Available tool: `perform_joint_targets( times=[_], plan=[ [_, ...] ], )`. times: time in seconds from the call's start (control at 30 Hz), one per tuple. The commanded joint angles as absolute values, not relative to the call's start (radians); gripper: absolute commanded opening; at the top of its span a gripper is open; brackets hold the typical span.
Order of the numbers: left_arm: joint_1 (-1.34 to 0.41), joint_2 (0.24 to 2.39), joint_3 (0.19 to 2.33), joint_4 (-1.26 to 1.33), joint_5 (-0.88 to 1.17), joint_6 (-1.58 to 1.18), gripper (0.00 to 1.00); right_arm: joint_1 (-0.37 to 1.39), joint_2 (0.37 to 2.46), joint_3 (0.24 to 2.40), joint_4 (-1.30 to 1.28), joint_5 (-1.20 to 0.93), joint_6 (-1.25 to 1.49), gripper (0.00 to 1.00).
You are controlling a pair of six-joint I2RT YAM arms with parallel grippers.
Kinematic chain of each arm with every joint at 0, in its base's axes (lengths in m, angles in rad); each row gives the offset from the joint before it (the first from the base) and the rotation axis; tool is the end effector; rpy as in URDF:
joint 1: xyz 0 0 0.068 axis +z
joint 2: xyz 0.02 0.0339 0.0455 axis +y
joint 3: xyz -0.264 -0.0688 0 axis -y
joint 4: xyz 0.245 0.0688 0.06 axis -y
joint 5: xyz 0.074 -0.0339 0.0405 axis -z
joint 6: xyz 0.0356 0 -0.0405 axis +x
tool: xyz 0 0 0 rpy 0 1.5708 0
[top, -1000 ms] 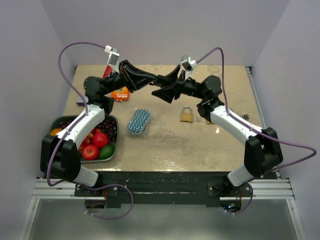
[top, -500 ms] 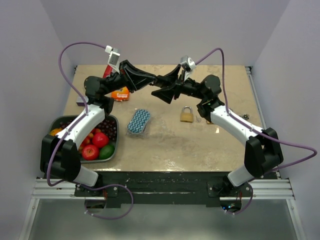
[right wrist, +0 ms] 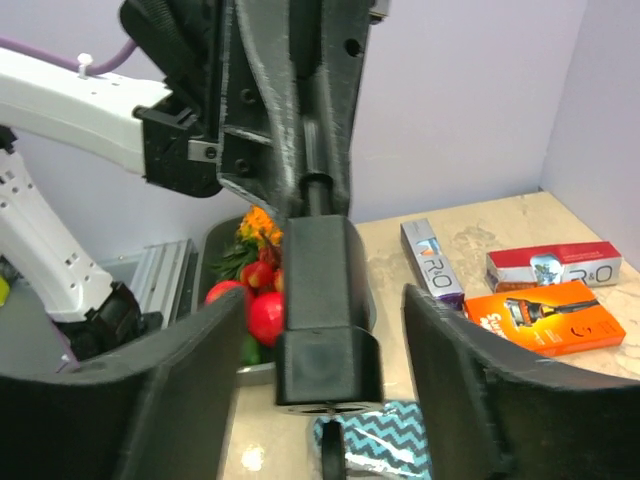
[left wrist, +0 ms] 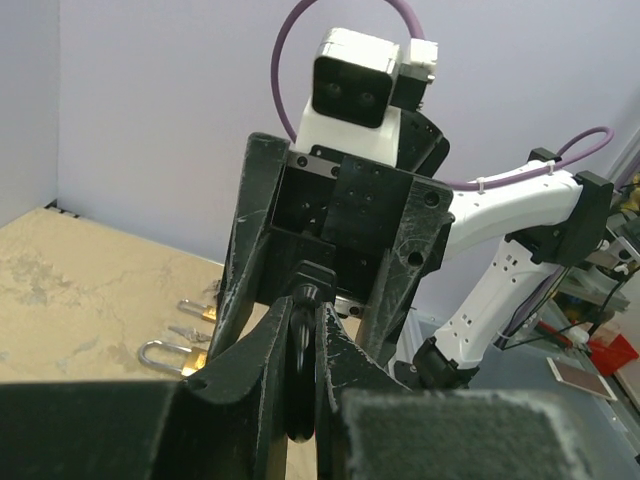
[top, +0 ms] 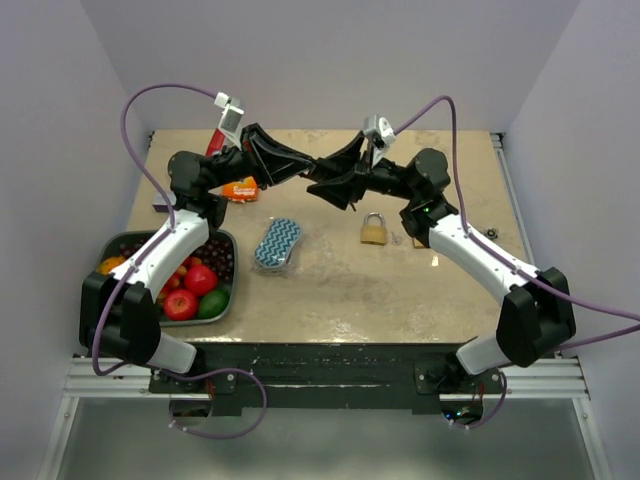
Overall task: Lock with the key
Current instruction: Lock the lock.
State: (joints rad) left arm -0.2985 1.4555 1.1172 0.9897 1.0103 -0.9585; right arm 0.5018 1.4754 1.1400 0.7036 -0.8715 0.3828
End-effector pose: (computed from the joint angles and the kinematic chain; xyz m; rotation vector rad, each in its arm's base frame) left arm 0.2918 -0.1213 0.4074 0.6856 1.2238 -1.5297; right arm 0.2818 0.1857 0.3872 -0.8858 1.1514 1.2558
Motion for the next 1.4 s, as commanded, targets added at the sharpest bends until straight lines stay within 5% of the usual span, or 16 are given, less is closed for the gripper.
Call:
perform_joint_targets(
  times=[0.0, 0.7, 0.8, 0.83, 0.87, 0.93, 1.07, 1.13, 1.17, 1.23, 1.37],
  plan=[
    [-0.293, 1.397, 1.163, 1.040, 0.989, -0.962, 0.00, 0.497, 1.420, 1.141, 0.667, -0.916, 0.308, 0.61],
    [-0.327, 1.434, 1.181, 1.111, 0.939, -0.999, 0.00, 0.531, 1.503, 1.192, 0.802, -0.923, 0.396, 0.45],
    [-0.325, 1.436, 1.172, 1.111, 0.937, -1.000, 0.00, 0.531, 1.506, 1.196, 0.804, -0.923, 0.411, 0.27],
    [-0.325, 1.436, 1.169, 1.108, 0.943, -0.999, 0.00, 0.529, 1.508, 1.204, 0.799, -0.930, 0.410, 0.09],
    [-0.324, 1.434, 1.160, 1.103, 0.946, -0.999, 0.00, 0.531, 1.506, 1.207, 0.789, -0.939, 0.408, 0.00],
    [-0.307, 1.428, 1.149, 1.092, 0.966, -0.983, 0.00, 0.528, 1.491, 1.210, 0.726, -0.940, 0.374, 0.00],
    [-0.265, 1.431, 1.123, 1.106, 1.093, -0.925, 0.45, 0.520, 1.465, 1.227, 0.579, -0.966, 0.310, 0.00],
    [-0.230, 1.442, 1.121, 1.127, 1.170, -0.939, 0.55, 0.509, 1.451, 1.230, 0.519, -0.974, 0.292, 0.00],
    [-0.216, 1.446, 1.123, 1.126, 1.198, -0.939, 0.71, 0.506, 1.447, 1.235, 0.491, -0.977, 0.269, 0.00],
    [-0.174, 1.457, 1.124, 1.129, 1.276, -0.931, 0.80, 0.502, 1.440, 1.252, 0.404, -0.982, 0.243, 0.00],
    [-0.132, 1.456, 1.123, 1.097, 1.350, -0.869, 0.81, 0.502, 1.422, 1.261, 0.310, -0.980, 0.193, 0.00]
  ],
)
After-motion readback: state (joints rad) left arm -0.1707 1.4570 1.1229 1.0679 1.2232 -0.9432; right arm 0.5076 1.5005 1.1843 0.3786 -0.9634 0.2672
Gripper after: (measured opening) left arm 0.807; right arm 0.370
